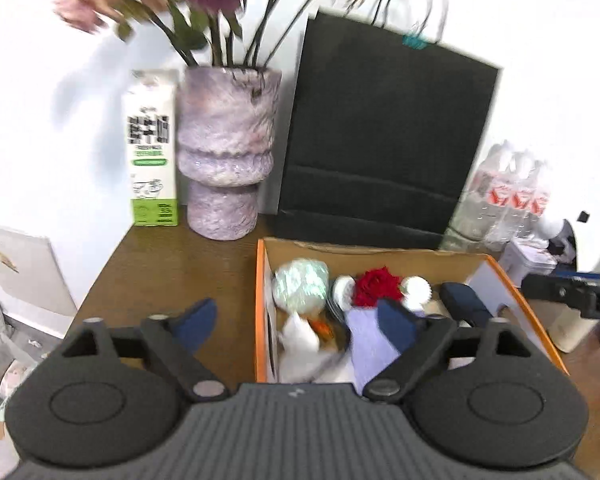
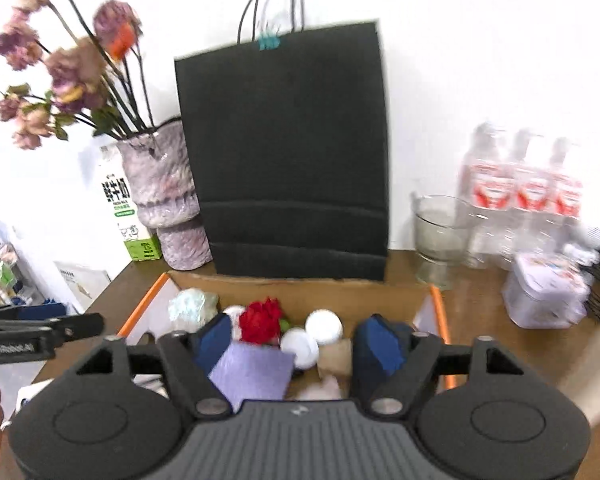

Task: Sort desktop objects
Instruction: 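Move both tools back over the table toward the cube charger and caps, then grasp the white cube charger with the left tool while the right tool grasps a white cap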

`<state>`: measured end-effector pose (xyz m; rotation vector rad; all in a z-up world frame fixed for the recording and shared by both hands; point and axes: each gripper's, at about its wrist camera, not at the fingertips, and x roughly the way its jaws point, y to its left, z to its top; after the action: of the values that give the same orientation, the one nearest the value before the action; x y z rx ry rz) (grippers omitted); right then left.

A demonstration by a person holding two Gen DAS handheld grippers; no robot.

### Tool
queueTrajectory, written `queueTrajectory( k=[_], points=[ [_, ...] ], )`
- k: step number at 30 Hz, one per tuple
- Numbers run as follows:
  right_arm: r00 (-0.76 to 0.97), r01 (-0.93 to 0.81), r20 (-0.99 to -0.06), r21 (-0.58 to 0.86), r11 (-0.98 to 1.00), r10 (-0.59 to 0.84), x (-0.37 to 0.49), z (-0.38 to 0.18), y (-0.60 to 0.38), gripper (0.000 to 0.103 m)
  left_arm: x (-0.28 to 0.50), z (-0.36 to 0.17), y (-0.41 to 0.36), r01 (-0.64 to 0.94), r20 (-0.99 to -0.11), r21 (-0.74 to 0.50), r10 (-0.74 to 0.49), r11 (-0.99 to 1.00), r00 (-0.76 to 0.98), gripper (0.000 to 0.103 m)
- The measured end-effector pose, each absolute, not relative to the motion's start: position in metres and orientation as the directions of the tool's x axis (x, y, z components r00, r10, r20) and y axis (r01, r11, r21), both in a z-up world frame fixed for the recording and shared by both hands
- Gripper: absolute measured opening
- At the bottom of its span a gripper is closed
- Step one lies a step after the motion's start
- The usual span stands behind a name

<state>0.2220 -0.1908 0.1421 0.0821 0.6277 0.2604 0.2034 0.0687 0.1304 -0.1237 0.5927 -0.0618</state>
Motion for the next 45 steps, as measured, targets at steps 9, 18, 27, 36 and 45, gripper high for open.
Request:
queueTrajectory(
  k=[9, 18, 27, 36, 45],
  points=[
    [0.792, -0.250, -0.548, 0.112, 0.962, 0.270, 0.061, 0.088, -0.197, 0.083, 0.042, 0.071, 0.034, 0.023, -0.506, -0.144, -0.094, 0.989, 0.857, 0.103],
    [0.843, -0.214, -0.513, -0.038, 0.976, 0.165, -0.060, 0.037, -0.188, 0.088, -0.068, 0.028, 0.017, -0.012, -0.492, -0.067, -0.023, 0.998, 0.870, 0.103],
    [0.828, -0.186, -0.511, 0.139, 0.973, 0.231, -0.081, 0.020, -0.212, 0.093, -0.080, 0.015, 0.000, 0.003, -0.507, 0.009, 0.002, 1.000, 0.862, 0.103],
    [0.837, -0.192, -0.516, 0.036, 0.981, 0.183, -0.060, 0.025, -0.225, 0.091, -0.066, 0.030, -0.003, 0.082, -0.477, -0.080, -0.111, 0.993, 0.872, 0.103],
    [0.823, -0.096, -0.554, 0.083, 0.992, 0.126, 0.042, 0.048, -0.292, 0.079, 0.047, 0.043, -0.082, 0.266, -0.479, -0.130, -0.296, 0.955, 0.827, 0.103]
  ],
)
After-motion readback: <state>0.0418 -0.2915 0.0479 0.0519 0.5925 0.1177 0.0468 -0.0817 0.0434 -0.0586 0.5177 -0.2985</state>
